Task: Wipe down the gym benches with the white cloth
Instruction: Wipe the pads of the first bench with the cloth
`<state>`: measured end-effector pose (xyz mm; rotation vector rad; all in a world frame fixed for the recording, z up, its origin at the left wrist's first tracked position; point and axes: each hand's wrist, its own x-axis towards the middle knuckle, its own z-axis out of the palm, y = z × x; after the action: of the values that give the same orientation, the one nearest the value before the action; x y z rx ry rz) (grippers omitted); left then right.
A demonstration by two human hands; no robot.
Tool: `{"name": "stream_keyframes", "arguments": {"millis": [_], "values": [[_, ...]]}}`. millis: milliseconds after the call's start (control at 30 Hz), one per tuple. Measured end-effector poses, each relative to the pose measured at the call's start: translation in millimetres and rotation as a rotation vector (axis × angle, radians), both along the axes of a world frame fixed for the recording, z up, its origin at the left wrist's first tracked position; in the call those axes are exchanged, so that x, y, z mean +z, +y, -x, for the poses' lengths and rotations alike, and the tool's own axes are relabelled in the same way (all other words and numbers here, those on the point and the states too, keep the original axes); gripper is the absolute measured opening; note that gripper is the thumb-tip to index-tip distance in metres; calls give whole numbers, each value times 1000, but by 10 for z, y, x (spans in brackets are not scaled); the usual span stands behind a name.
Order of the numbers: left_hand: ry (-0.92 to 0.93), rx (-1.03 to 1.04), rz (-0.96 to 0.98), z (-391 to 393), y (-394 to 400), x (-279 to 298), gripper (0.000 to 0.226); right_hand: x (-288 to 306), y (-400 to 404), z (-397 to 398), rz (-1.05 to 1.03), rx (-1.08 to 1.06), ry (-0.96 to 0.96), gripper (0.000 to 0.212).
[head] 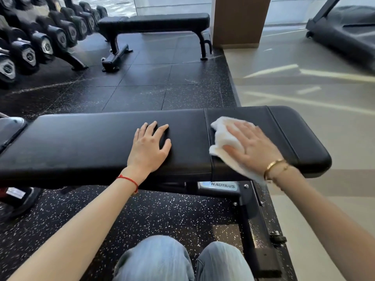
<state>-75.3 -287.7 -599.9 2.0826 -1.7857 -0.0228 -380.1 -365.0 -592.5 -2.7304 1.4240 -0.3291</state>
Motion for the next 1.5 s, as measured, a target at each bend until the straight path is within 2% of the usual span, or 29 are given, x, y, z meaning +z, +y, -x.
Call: {"name": "stream_keyframes", "arguments": {"millis": [100,233,333,467,600,733,800,900,1100,1267,1400,1500], "values": [[8,-1,3,1,11,-3,51,36,-312,-78,-39,-124,37,80],[10,-7,22,-19,28,-7,50,85,17,-351,13,65,1,74],[8,-4,26,-15,38,-3,50,31,504,-182,150,238,-29,72],[-4,7,30,19,43,0,51,-57,677,-45,284,214,57,82],[-2,17,28,32,32,10,51,-133,682,-623,282,231,142,90],[-7,7,32,-12,35,-3,50,-179,711,-565,291,227,73,85],[-8,4,34,-20,36,-2,50,-179,698,-241,304,187,8,81],[-15,10,30,11,30,7,50,-140,659,62,278,103,18,85],[-16,19,20,31,29,10,51,-120,641,-601,192,125,87,99],[4,11,14,12,36,18,51,-91,667,-234,193,109,-25,87],[3,12,18,20,24,12,50,7,397,62,89,-131,-32,86],[-5,23,17,37,21,16,51,90,-81,-173,-5,-278,3,92]]}}
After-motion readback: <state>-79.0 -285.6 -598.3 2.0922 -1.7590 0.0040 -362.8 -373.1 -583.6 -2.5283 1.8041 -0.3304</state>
